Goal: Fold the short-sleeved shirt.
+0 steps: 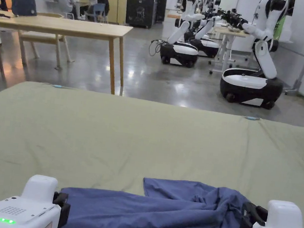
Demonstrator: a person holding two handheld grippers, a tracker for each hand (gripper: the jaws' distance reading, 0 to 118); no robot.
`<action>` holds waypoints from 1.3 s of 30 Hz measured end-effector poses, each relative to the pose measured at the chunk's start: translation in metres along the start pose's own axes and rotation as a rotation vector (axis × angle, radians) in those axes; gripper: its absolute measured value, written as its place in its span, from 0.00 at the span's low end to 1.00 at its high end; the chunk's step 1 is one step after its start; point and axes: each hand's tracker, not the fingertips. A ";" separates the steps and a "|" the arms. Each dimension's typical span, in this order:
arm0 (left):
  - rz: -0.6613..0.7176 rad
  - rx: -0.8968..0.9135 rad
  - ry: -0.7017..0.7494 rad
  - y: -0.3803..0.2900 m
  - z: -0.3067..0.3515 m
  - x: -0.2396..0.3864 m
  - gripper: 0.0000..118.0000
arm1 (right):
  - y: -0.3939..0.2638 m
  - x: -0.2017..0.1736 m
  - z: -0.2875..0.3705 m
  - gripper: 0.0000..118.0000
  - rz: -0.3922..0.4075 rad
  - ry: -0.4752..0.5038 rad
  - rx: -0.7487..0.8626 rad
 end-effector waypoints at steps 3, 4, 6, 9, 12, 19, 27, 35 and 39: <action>0.019 -0.063 0.021 -0.001 -0.007 -0.006 0.00 | 0.000 -0.007 0.001 0.01 0.008 0.012 -0.002; 0.009 -0.089 0.037 -0.002 -0.015 -0.010 0.00 | 0.000 -0.008 0.001 0.01 0.021 0.012 -0.003; 0.015 -0.131 0.045 -0.001 -0.040 -0.020 0.00 | -0.001 -0.007 0.001 0.01 0.039 0.002 -0.007; 0.006 -0.189 0.061 0.001 -0.089 -0.047 0.00 | -0.003 0.004 -0.003 0.01 0.026 -0.010 -0.026; -0.129 -0.198 0.211 0.009 -0.131 -0.053 0.60 | -0.008 0.022 -0.007 0.01 0.000 -0.035 -0.056; -0.114 -0.301 0.222 0.027 -0.191 -0.044 0.95 | -0.027 0.082 -0.016 0.01 -0.035 -0.159 -0.146; -0.120 -0.343 0.069 0.021 -0.192 -0.018 0.02 | -0.053 0.157 -0.087 0.73 0.003 -0.203 -0.366; -0.090 -0.295 0.073 0.031 -0.176 -0.013 0.02 | -0.077 0.179 -0.180 0.98 0.168 -0.082 -0.445; -0.039 -0.323 0.047 0.032 -0.177 -0.014 0.02 | -0.083 0.187 -0.200 0.17 0.102 0.018 -0.554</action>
